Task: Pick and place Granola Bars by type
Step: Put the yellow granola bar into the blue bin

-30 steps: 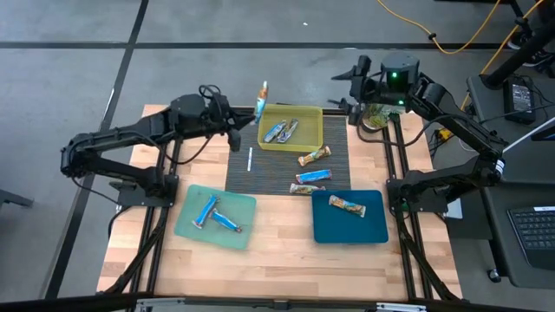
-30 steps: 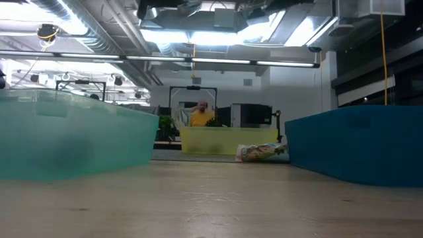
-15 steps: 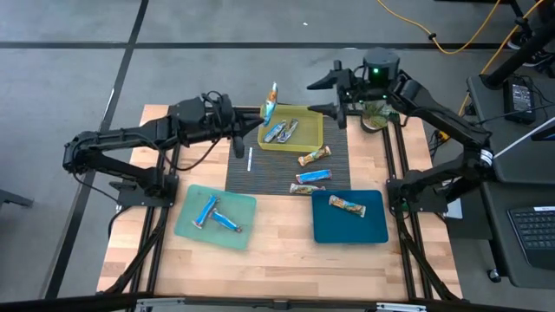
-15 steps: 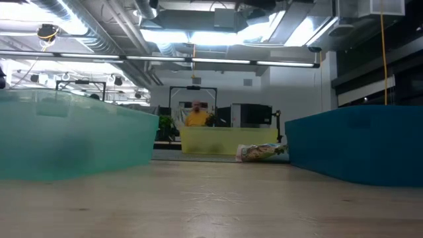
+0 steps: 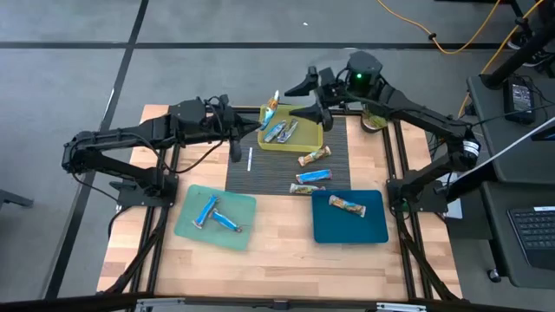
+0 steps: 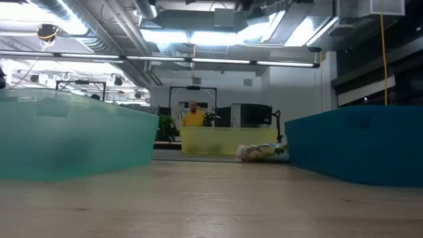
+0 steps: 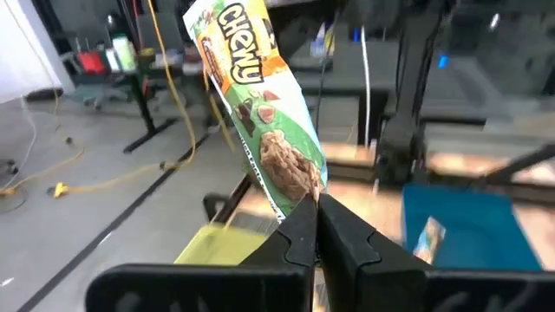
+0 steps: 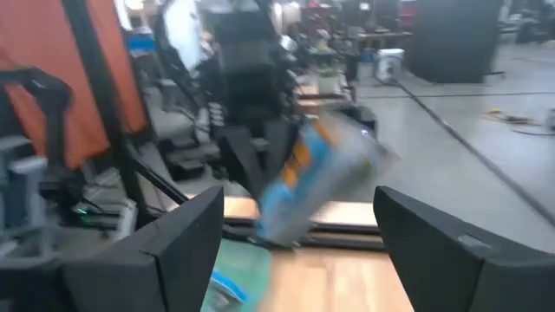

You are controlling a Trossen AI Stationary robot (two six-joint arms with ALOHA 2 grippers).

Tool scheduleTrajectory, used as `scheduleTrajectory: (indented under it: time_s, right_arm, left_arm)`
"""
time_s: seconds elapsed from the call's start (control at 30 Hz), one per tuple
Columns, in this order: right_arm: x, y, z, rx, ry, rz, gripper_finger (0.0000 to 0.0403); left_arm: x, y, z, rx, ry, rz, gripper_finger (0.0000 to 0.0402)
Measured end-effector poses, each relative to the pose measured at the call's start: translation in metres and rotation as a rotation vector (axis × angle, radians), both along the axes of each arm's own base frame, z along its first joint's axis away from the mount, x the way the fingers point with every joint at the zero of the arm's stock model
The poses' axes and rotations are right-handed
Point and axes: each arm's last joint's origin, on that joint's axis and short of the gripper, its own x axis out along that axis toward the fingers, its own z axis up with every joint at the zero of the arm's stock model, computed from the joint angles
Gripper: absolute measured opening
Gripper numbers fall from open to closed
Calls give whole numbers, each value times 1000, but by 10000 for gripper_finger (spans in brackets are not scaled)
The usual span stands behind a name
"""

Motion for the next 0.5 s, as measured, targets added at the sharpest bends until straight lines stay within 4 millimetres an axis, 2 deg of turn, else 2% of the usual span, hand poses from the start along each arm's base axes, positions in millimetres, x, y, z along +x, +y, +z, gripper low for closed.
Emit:
scheduleTrajectory:
  time_s: [0.13,0.33,0.5]
  right_arm:
    - [13,5,-3,37,-20,34,299]
    - [27,3,-12,88,-25,43,299]
    - [35,1,-15,94,-59,34,299]
  left_arm:
    - [-5,-1,8,28,65,2,2]
    - [-8,-2,20,63,56,-11,2]
    - [-8,-3,19,72,65,-24,1]
